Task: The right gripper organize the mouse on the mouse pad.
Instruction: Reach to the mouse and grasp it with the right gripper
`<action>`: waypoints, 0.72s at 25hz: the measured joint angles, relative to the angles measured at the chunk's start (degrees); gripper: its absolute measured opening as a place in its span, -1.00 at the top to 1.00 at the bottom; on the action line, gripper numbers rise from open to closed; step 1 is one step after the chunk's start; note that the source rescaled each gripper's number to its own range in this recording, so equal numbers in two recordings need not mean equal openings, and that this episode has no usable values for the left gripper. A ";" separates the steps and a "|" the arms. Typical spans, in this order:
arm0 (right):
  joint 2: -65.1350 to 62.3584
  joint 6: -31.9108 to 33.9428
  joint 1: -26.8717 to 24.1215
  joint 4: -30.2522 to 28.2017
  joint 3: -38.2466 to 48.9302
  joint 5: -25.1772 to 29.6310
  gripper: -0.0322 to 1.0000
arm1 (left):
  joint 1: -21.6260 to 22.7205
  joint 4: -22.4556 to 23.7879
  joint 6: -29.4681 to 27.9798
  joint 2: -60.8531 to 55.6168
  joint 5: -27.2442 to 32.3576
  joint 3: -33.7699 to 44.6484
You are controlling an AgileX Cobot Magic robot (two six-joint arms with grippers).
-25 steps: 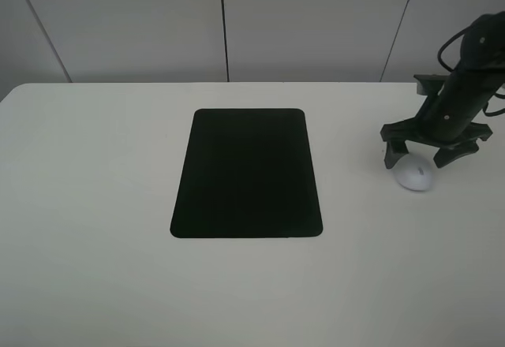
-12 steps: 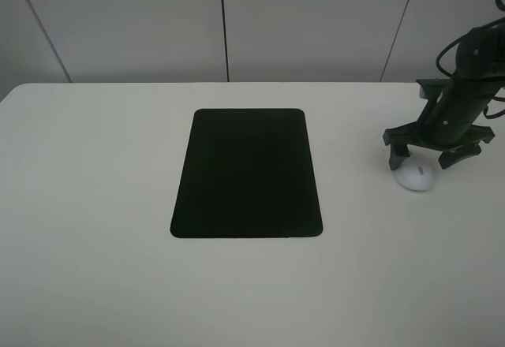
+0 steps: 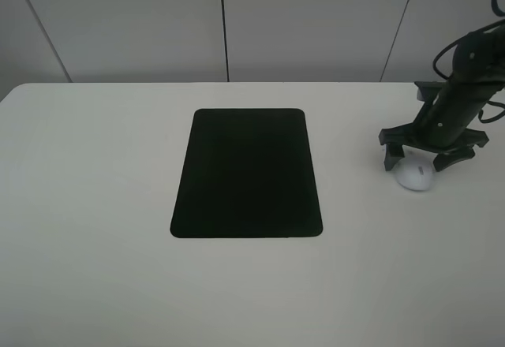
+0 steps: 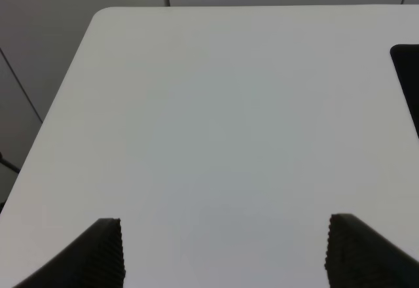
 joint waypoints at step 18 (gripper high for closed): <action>1.36 0.28 0.39 -0.01 -0.04 1.21 0.84 | 0.00 0.00 0.00 0.00 0.00 0.00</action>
